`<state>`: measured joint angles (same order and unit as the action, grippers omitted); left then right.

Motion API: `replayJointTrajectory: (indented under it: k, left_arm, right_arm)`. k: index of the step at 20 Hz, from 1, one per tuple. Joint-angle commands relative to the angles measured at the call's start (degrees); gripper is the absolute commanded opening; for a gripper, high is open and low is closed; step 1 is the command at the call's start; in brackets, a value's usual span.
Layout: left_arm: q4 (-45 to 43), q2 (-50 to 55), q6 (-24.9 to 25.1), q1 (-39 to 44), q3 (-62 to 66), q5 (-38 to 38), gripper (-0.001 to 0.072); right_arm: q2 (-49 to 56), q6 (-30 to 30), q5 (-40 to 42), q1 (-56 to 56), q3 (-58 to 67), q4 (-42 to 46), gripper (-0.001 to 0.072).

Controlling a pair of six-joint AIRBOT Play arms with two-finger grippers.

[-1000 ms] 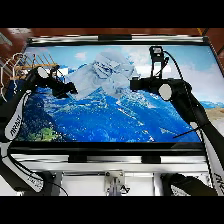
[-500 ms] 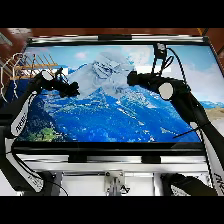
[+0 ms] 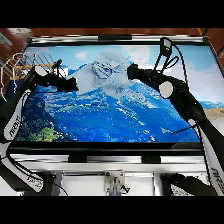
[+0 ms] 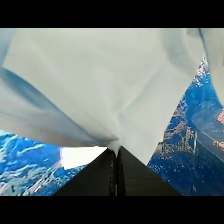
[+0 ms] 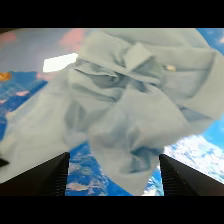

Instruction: Fold the shirts.

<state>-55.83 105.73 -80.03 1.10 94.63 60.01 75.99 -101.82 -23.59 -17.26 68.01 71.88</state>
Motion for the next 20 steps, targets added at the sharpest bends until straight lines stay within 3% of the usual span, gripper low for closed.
replayJointTrajectory:
  k: [1,3,5,6,9,12,20]
  left_arm:
    - [-0.3,-2.6,1.6,0.0,0.0,-0.2,0.0046]
    - [-0.2,-2.8,1.6,0.0,0.0,-0.2,0.0046]
    - [-0.2,-2.8,1.6,0.3,0.0,-0.4,0.0046]
    - [-0.2,-2.8,1.6,0.6,0.0,-0.7,0.0046]
    - [-0.3,-2.8,2.0,1.8,0.0,-1.6,0.0046]
    - [-0.3,-2.9,2.9,2.4,0.0,-1.5,0.0046]
    - [-0.3,-4.0,2.9,2.5,0.0,-1.5,0.0046]
  right_arm:
    - [8.1,-9.7,-7.5,7.8,0.0,-7.0,0.066]
    - [13.8,4.3,-9.6,12.5,0.9,-27.0,0.0535]
    - [20.3,15.2,-15.8,15.1,5.1,-42.2,0.0542]
    - [24.0,16.1,-19.5,15.4,8.4,-45.3,0.0548]
    - [34.1,14.6,-28.3,14.3,19.8,-46.5,0.0548]
    - [40.5,10.4,-31.7,13.2,27.3,-45.3,0.0548]
    - [44.9,6.0,-35.8,11.2,31.3,-40.9,0.0547]
